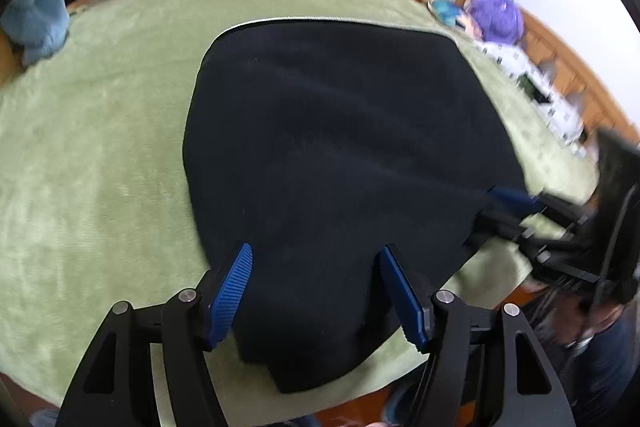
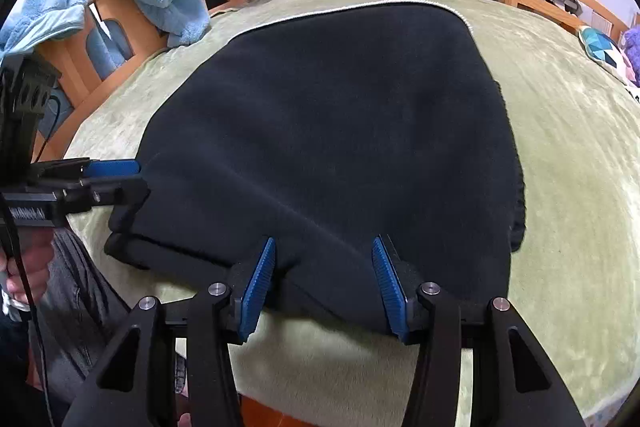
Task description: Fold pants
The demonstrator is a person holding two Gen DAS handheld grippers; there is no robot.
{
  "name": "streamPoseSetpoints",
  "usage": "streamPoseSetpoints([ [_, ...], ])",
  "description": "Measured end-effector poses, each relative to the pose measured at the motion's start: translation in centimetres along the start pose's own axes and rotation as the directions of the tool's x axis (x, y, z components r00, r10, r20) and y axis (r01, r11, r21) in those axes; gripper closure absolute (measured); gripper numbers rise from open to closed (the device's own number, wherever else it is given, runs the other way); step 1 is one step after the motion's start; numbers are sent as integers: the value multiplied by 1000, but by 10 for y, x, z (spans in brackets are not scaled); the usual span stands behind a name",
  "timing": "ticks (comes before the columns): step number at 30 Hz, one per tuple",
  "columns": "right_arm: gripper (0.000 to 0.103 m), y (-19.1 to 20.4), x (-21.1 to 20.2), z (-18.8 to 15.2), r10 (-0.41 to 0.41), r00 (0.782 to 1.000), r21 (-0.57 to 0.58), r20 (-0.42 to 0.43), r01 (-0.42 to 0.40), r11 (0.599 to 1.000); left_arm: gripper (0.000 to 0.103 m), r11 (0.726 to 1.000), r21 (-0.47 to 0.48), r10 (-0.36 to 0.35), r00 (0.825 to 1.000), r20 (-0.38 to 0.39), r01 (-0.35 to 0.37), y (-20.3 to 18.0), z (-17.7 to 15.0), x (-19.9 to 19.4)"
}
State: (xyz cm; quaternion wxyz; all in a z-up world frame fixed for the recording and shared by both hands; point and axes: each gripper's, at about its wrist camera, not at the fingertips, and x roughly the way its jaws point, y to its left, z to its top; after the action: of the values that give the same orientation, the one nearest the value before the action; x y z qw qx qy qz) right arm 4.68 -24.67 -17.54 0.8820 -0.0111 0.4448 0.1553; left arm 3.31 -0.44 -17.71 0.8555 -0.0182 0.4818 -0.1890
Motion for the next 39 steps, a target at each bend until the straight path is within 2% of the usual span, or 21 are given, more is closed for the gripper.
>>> streamPoseSetpoints([
  [2, 54, -3, -14, 5, 14, 1000, 6, 19, -14, 1000, 31, 1000, 12, 19, 1000, -20, -19, -2, 0, -2],
  [5, 53, -18, -35, 9, 11, 996, 52, 94, -16, 999, 31, 1000, -9, -2, 1000, -30, 2, 3, 3, -9],
  [9, 51, -35, -48, 28, -52, 984, 79, 169, 40, 996, 31, 996, -67, -56, 998, 29, 57, 15, 22, -26],
  [15, 50, -65, -29, 78, -93, 973, 87, 209, 76, 993, 31, 994, -106, -20, 995, 93, 30, 31, 69, -21],
  [20, 50, -64, -3, 115, -34, 972, 22, 234, 30, 999, 31, 987, -154, -20, 992, 126, 39, 48, 106, -4],
  [22, 51, -61, 16, 126, -24, 975, -19, 222, 29, 999, 31, 987, -159, -3, 992, 128, 24, 54, 112, 7],
  [25, 51, -69, 50, 133, -27, 988, -17, 152, 30, 999, 31, 987, -162, 18, 996, 91, -3, 57, 120, 31],
  [28, 56, -85, 75, 136, -69, 994, 15, 86, 68, 998, 31, 984, -177, -8, 999, 53, 17, 66, 122, 55],
  [30, 57, -96, 86, 137, -77, 994, 44, 71, 75, 996, 25, 979, -199, -42, 998, 54, 52, 72, 124, 64],
  [32, 57, -105, 96, 136, -81, 995, 57, 62, 78, 995, 20, 978, -200, -44, 997, 59, 55, 73, 126, 70],
  [35, 57, -116, 103, 139, -71, 996, 95, 52, 66, 993, 18, 977, -208, -39, 998, 57, 50, 73, 127, 76],
  [38, 56, -118, 97, 138, -60, 997, 123, 58, 52, 991, 21, 977, -208, -45, 998, 49, 55, 73, 127, 72],
  [39, 53, -117, 89, 137, -72, 995, 137, 68, 62, 989, 21, 977, -208, -45, 998, 51, 55, 72, 125, 67],
])
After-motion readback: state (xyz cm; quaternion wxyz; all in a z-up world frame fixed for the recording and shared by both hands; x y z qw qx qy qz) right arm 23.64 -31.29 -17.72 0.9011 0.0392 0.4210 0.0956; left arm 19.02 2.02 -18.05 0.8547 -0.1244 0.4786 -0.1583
